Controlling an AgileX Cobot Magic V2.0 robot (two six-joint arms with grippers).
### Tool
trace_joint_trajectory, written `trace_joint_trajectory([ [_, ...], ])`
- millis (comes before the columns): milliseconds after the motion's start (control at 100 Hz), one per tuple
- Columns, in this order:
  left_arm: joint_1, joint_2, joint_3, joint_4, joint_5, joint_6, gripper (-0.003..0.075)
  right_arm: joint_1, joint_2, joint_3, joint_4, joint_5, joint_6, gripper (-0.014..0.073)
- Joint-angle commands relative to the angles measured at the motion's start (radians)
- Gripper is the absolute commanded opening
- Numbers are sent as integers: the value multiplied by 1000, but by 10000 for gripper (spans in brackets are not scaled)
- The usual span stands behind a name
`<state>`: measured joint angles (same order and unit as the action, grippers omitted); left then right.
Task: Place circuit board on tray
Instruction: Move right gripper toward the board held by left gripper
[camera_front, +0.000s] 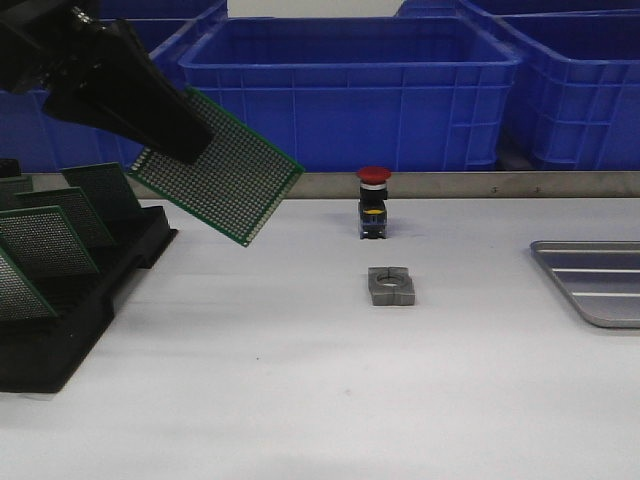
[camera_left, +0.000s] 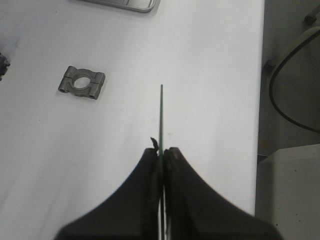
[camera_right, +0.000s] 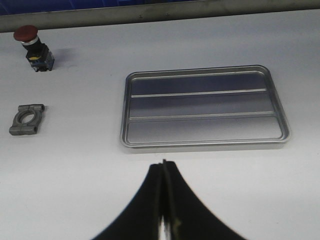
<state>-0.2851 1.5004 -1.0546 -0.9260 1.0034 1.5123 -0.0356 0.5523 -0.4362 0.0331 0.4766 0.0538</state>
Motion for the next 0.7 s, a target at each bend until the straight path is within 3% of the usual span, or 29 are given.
trace_joint_trajectory([
  [0, -6, -30, -28, -64, 5, -9, -20, 3, 58, -73, 6, -43, -35, 15],
  [220, -6, -30, -28, -64, 5, -9, -20, 13, 175, -170, 134, 1, -201, 424],
  [290, -6, -30, -28, -64, 5, -9, -20, 27, 208, -196, 211, 5, -264, 504],
  [470, -6, -30, -28, -64, 5, -9, -20, 93, 307, -250, 431, 19, -465, 505],
  [690, -6, -30, -28, -64, 5, -9, -20, 194, 439, -307, 746, 76, -896, 505],
])
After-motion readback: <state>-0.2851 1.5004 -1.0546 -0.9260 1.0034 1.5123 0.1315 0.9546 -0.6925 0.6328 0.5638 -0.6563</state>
